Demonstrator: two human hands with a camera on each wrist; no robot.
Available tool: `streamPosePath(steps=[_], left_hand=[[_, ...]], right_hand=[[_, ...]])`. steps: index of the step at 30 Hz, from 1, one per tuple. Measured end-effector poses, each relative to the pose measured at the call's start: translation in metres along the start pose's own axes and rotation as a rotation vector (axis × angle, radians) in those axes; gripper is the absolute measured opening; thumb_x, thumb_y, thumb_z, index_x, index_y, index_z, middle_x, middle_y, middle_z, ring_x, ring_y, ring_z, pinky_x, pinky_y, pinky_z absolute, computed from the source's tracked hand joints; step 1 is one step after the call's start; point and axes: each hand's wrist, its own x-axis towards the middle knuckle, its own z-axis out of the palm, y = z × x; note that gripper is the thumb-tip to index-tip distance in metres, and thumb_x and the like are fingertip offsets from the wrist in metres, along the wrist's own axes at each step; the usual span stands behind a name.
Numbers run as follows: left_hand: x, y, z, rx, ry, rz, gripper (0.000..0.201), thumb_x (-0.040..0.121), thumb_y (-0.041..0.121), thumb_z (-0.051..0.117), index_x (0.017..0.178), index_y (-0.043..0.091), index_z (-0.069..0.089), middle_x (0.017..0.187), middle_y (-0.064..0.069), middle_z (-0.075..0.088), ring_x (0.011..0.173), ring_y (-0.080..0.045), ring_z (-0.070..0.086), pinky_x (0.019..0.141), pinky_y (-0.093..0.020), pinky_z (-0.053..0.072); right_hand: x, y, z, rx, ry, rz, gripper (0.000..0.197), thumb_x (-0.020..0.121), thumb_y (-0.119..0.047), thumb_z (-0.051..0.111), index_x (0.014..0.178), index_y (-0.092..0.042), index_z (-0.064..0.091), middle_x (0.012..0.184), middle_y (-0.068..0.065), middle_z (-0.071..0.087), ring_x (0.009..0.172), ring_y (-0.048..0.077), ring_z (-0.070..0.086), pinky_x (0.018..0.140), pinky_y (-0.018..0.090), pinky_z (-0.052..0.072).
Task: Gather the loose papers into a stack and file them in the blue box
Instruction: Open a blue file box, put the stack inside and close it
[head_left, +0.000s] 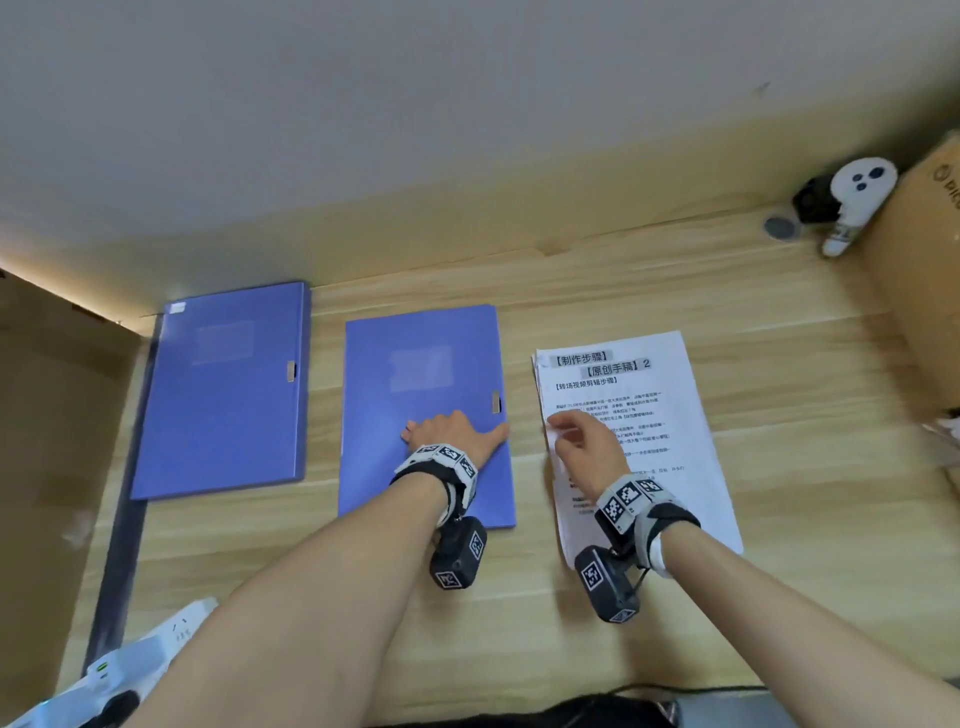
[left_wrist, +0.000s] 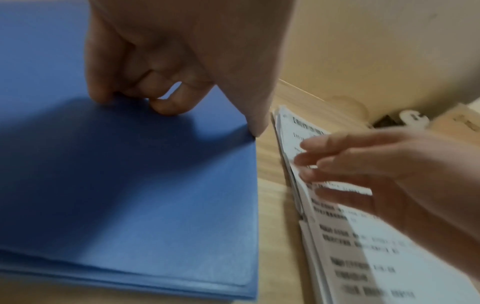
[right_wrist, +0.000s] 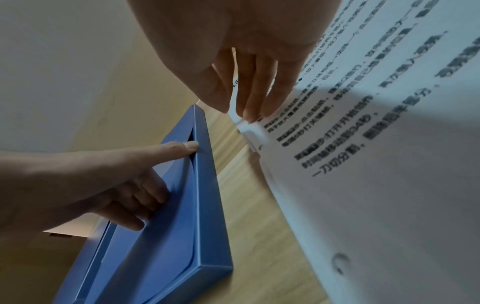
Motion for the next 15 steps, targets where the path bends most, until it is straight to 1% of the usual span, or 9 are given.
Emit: streamPosePath(steps=[2, 4, 6, 8, 9, 10, 12, 13, 15], left_hand=[[0.002, 0.0, -0.001, -0.055, 0.017, -0.015, 0.068, 0.07, 0.085, 0.037, 0.071, 0.018, 0.051, 0.097, -0.008, 0.069, 0.1, -0.036, 0.06, 0.098, -0.048, 0.042], [0.001, -0.002, -0.001, -0.093, 0.022, -0.019, 0.068, 0.07, 0.083, 0.037, 0.072, 0.017, 0.054, 0.093, -0.006, 0.067, 0.097, -0.035, 0.058, 0.096, -0.046, 0.044], [-0.003, -0.007, -0.003, -0.157, 0.02, -0.014, 0.066, 0.069, 0.08, 0.038, 0.076, 0.016, 0.056, 0.095, -0.008, 0.066, 0.101, -0.036, 0.056, 0.095, -0.046, 0.045], [-0.008, -0.013, -0.006, -0.249, 0.013, -0.012, 0.061, 0.068, 0.076, 0.04, 0.072, 0.017, 0.054, 0.097, -0.009, 0.066, 0.101, -0.036, 0.057, 0.09, -0.044, 0.048], [-0.01, -0.016, -0.009, -0.298, 0.014, -0.011, 0.059, 0.067, 0.075, 0.042, 0.069, 0.017, 0.051, 0.095, -0.009, 0.066, 0.098, -0.035, 0.058, 0.085, -0.041, 0.05], [-0.013, -0.02, -0.013, -0.345, 0.014, -0.009, 0.057, 0.068, 0.074, 0.045, 0.067, 0.017, 0.049, 0.091, -0.008, 0.065, 0.093, -0.033, 0.059, 0.077, -0.038, 0.049], [-0.02, -0.026, -0.025, -0.426, 0.015, 0.021, 0.056, 0.071, 0.07, 0.05, 0.063, 0.015, 0.041, 0.073, -0.003, 0.056, 0.074, -0.028, 0.055, 0.062, -0.033, 0.042], [-0.023, -0.03, -0.031, -0.46, 0.018, 0.049, 0.055, 0.071, 0.067, 0.053, 0.061, 0.015, 0.036, 0.066, -0.002, 0.048, 0.065, -0.026, 0.05, 0.058, -0.032, 0.04], [-0.034, -0.038, -0.044, -0.494, 0.033, 0.12, 0.048, 0.071, 0.06, 0.055, 0.06, 0.017, 0.034, 0.061, -0.003, 0.044, 0.057, -0.027, 0.05, 0.058, -0.034, 0.048]], right_hand=[[0.001, 0.001, -0.003, 0.008, -0.017, 0.005, 0.034, 0.084, -0.002, 0.053, 0.113, -0.015, 0.064, 0.113, -0.001, 0.067, 0.099, 0.017, 0.063, 0.093, 0.039, 0.051], [0.002, 0.0, -0.005, 0.02, -0.03, 0.002, 0.034, 0.084, -0.002, 0.053, 0.113, -0.017, 0.064, 0.112, -0.002, 0.067, 0.098, 0.016, 0.063, 0.089, 0.041, 0.054], [0.003, -0.002, -0.007, 0.028, -0.035, 0.0, 0.035, 0.084, -0.002, 0.052, 0.113, -0.017, 0.064, 0.11, -0.002, 0.067, 0.095, 0.016, 0.064, 0.087, 0.042, 0.055], [0.0, -0.008, -0.009, 0.015, -0.038, -0.013, 0.034, 0.084, -0.001, 0.052, 0.112, -0.016, 0.064, 0.109, -0.001, 0.067, 0.095, 0.016, 0.063, 0.088, 0.037, 0.054], [-0.001, -0.011, -0.009, -0.004, -0.037, -0.027, 0.033, 0.084, 0.0, 0.053, 0.111, -0.016, 0.064, 0.109, 0.0, 0.067, 0.095, 0.016, 0.063, 0.09, 0.035, 0.052], [-0.001, -0.016, -0.008, -0.021, -0.037, -0.042, 0.032, 0.085, -0.001, 0.053, 0.11, -0.016, 0.065, 0.107, 0.0, 0.068, 0.094, 0.015, 0.063, 0.091, 0.033, 0.051], [-0.003, -0.027, -0.006, -0.039, -0.048, -0.057, 0.031, 0.086, -0.001, 0.053, 0.109, -0.017, 0.066, 0.105, -0.002, 0.068, 0.092, 0.014, 0.063, 0.091, 0.036, 0.052], [-0.003, -0.034, -0.005, -0.055, -0.066, -0.063, 0.031, 0.086, -0.001, 0.053, 0.109, -0.017, 0.066, 0.106, -0.002, 0.068, 0.092, 0.015, 0.063, 0.091, 0.037, 0.052], [-0.006, -0.046, -0.003, -0.117, -0.12, -0.089, 0.032, 0.086, -0.001, 0.054, 0.112, -0.016, 0.065, 0.111, 0.0, 0.067, 0.094, 0.017, 0.063, 0.092, 0.038, 0.052]])
